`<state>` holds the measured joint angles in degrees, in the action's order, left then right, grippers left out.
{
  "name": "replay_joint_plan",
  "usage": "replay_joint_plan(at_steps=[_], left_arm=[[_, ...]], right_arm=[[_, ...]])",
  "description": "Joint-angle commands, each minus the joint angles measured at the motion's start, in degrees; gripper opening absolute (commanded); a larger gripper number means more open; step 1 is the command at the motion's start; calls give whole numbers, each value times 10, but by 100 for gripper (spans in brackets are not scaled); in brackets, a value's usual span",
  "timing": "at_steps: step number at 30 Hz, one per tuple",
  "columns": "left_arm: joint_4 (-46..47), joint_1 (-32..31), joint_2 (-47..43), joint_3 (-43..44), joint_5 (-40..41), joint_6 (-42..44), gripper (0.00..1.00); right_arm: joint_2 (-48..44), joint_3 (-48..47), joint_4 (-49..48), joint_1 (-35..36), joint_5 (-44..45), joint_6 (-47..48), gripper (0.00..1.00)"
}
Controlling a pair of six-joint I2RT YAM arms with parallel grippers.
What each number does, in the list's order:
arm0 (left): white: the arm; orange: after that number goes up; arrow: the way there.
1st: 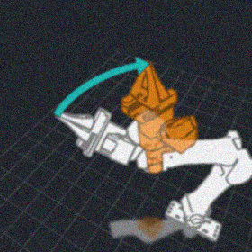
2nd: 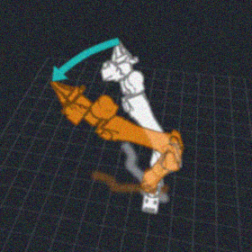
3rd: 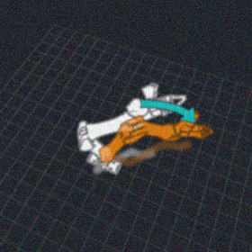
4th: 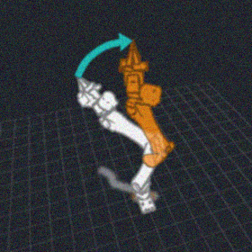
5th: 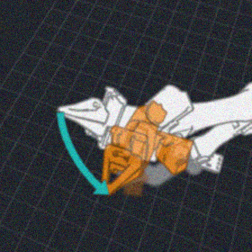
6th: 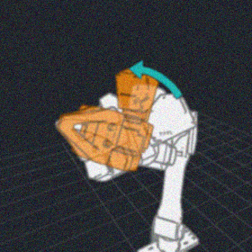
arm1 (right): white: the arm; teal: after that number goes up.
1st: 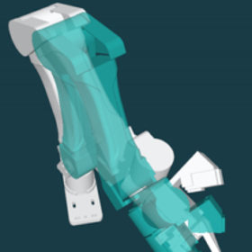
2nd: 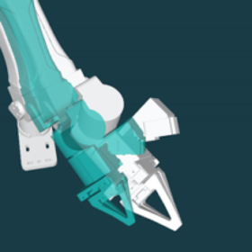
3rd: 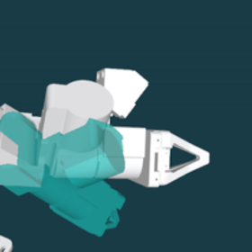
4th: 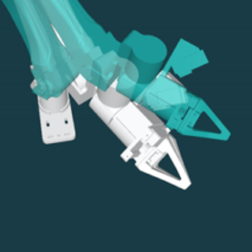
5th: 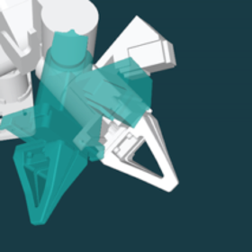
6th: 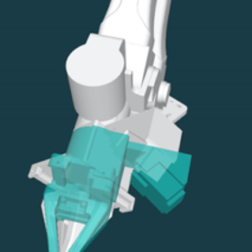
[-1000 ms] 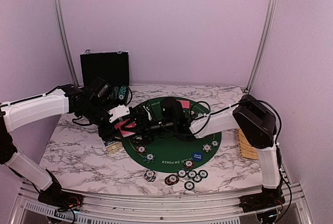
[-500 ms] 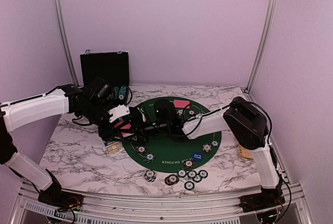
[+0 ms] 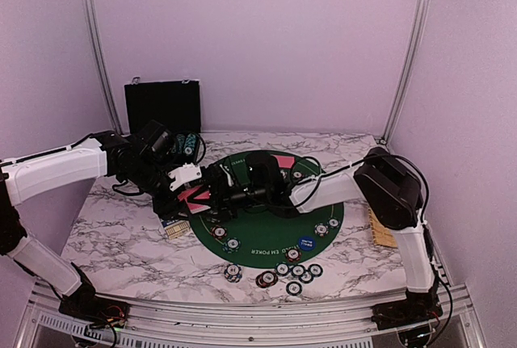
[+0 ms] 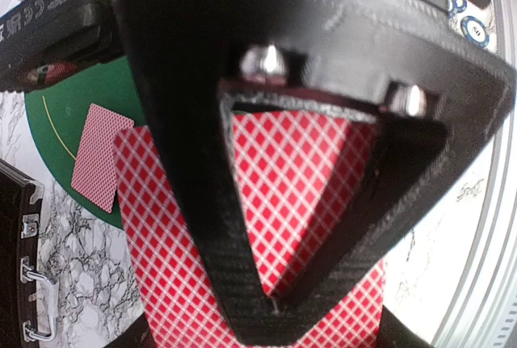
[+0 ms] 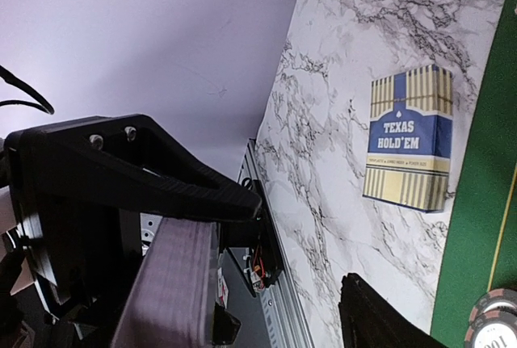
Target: Distribute texas hold em gaming equipment
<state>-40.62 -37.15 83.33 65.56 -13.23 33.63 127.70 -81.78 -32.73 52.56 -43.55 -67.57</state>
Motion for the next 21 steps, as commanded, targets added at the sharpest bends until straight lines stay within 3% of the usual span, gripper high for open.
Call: replay_joint_plan(at_steps=[1, 21], left_arm=[[-1, 0, -5, 7, -14, 1, 0], [-1, 0, -4, 8, -10, 0, 0]], right_arm=[[-31, 24, 38, -20, 8, 25, 68], [-103, 64, 69, -39, 8, 61, 39]])
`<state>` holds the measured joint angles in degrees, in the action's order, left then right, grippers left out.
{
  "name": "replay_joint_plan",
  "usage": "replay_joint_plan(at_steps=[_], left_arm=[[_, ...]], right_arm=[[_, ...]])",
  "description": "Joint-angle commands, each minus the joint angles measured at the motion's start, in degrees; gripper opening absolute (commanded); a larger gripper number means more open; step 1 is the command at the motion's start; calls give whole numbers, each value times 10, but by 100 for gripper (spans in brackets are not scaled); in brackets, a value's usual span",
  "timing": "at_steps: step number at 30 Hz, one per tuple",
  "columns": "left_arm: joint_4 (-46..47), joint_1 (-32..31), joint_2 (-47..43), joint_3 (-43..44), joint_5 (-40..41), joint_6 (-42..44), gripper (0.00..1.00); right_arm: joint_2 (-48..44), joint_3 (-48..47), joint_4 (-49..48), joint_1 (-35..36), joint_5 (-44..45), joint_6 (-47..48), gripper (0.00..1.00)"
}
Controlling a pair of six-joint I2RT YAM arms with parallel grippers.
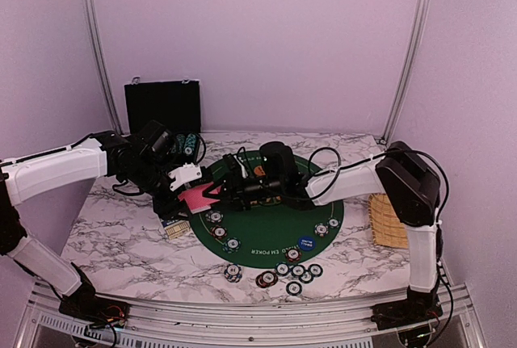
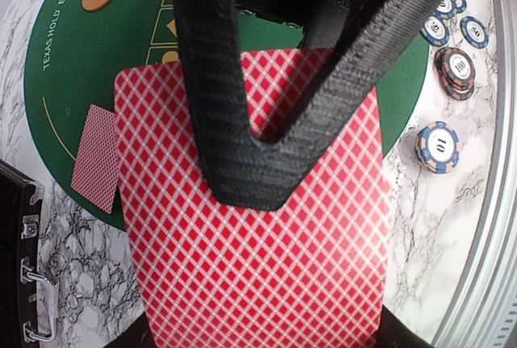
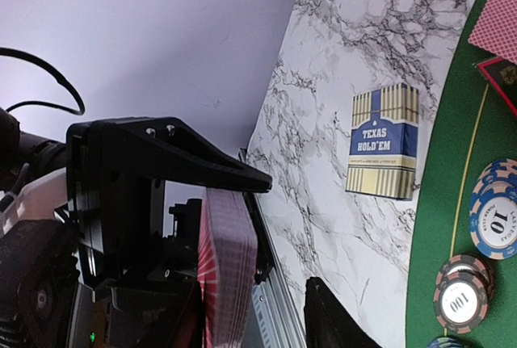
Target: Distribute texas hold em gaming equipment
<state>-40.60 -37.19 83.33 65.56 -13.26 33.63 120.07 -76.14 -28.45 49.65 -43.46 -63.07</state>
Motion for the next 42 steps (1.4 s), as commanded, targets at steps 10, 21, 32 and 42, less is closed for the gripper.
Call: replay_joint_plan(at_steps=[10, 21, 32, 42], left_arm=[[0, 0, -3, 5, -5, 4, 0], [-2, 0, -2, 4, -1, 6, 0], [-2, 0, -7, 3, -3, 7, 0], [-2, 0, -7, 5, -5, 5, 0]], right_arm=[[-66, 27, 43, -18, 13, 26, 17], [-106, 64, 57, -34, 17, 38, 0], [-194, 215, 110, -101, 30, 97, 0], [-201, 240, 251, -120, 83, 208, 0]])
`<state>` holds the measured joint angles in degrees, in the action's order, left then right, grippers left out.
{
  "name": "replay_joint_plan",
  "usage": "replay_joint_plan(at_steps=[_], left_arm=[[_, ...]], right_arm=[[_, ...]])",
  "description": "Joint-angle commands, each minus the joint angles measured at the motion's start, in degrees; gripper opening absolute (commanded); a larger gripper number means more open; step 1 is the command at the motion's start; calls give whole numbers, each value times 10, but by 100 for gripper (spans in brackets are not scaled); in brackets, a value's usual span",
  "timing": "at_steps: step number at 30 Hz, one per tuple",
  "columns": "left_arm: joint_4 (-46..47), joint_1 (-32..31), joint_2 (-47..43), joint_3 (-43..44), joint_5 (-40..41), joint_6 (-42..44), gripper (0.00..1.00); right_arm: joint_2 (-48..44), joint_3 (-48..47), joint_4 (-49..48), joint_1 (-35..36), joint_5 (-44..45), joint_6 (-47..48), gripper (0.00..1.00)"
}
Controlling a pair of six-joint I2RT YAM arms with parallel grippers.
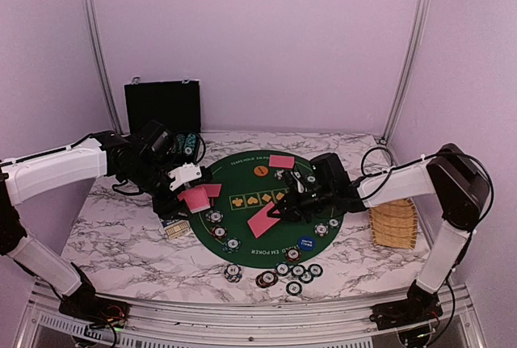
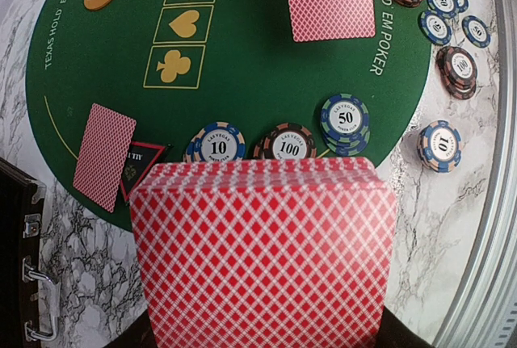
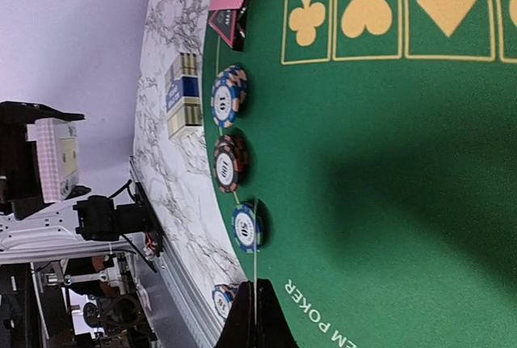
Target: Distribute texas hold em gaming equipment
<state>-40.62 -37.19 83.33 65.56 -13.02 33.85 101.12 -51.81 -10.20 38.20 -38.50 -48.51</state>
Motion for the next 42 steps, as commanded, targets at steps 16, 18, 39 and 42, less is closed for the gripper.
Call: replay_joint_plan(at_steps=[16, 18, 39, 42], left_arm=[[-4, 0, -8, 6, -11, 1, 0], [-4, 0, -8, 6, -12, 0, 0], [-7, 0, -9, 5, -12, 3, 0], [-7, 0, -9, 5, -12, 3, 0]], right_arm=[[-29, 19, 167, -47, 81, 139, 0], [-30, 22, 172, -51, 85, 143, 0], [-59, -57, 291, -52, 200, 196, 41], [-69, -68, 294, -51, 206, 192, 51]])
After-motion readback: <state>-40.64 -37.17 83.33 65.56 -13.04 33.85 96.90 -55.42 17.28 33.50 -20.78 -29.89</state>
